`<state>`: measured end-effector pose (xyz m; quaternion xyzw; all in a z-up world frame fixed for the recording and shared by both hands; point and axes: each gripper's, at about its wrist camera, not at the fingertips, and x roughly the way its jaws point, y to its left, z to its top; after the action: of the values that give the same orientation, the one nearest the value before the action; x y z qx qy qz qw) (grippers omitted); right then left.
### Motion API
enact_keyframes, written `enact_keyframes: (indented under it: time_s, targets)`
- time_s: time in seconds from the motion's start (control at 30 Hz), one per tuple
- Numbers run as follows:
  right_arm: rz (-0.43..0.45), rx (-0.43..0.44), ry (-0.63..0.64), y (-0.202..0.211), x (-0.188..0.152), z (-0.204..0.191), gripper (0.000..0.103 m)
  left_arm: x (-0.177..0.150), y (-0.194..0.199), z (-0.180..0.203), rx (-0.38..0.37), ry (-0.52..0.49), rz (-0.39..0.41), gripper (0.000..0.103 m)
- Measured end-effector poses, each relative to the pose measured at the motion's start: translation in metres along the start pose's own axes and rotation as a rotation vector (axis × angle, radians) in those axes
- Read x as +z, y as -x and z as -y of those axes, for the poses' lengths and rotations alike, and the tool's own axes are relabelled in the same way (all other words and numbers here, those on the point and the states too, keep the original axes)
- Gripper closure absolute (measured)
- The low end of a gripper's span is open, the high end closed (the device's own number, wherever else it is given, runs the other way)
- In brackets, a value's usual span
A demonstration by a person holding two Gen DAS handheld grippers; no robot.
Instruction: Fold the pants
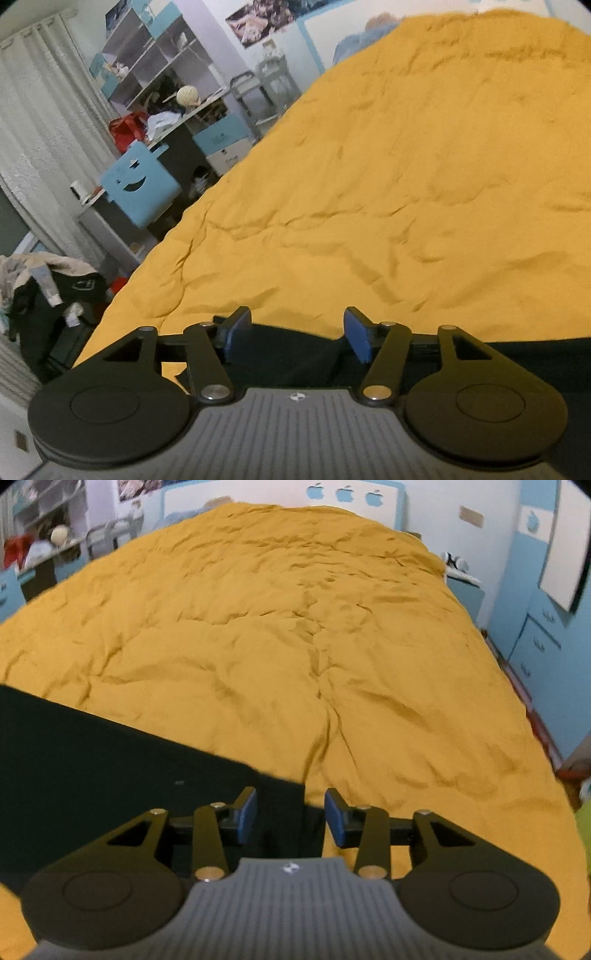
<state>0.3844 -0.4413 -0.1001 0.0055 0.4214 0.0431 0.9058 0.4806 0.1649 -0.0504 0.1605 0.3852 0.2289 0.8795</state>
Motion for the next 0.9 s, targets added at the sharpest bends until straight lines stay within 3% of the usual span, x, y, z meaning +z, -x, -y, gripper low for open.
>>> enact_keyframes:
  time_s: [0.13,0.33,0.57,0.6,0.63,0.67,0.8,0.9]
  targets:
    - [0.02,0.066,-0.051,0.003,-0.012,0.015,0.067,-0.005,0.01,0.011,-0.101,-0.01,-0.013,0.038]
    - [0.012,0.18,-0.162,-0.035,0.002,0.041,0.066,-0.017,0.002,0.022,-0.167,-0.028,-0.043,0.043]
    - [-0.065,0.286,-0.251,-0.079,0.009,0.059,0.064,-0.023,-0.007,0.02,-0.203,-0.177,-0.015,0.039]
    - [-0.064,0.293,-0.251,-0.08,0.009,0.06,0.069,-0.024,-0.01,0.02,-0.208,-0.201,-0.009,0.037]
    - [-0.06,0.307,-0.248,-0.08,0.009,0.06,0.086,-0.024,-0.012,0.02,-0.209,-0.229,-0.003,0.035]
    - [-0.057,0.313,-0.242,-0.079,0.011,0.06,0.091,-0.025,-0.016,0.021,-0.206,-0.256,-0.001,0.035]
    - [-0.034,0.305,-0.181,-0.063,0.015,0.056,0.101,-0.029,-0.031,0.03,-0.218,-0.414,0.004,0.033]
    - [-0.026,0.304,-0.144,-0.049,0.018,0.052,0.103,-0.031,-0.039,0.037,-0.254,-0.49,0.004,0.033]
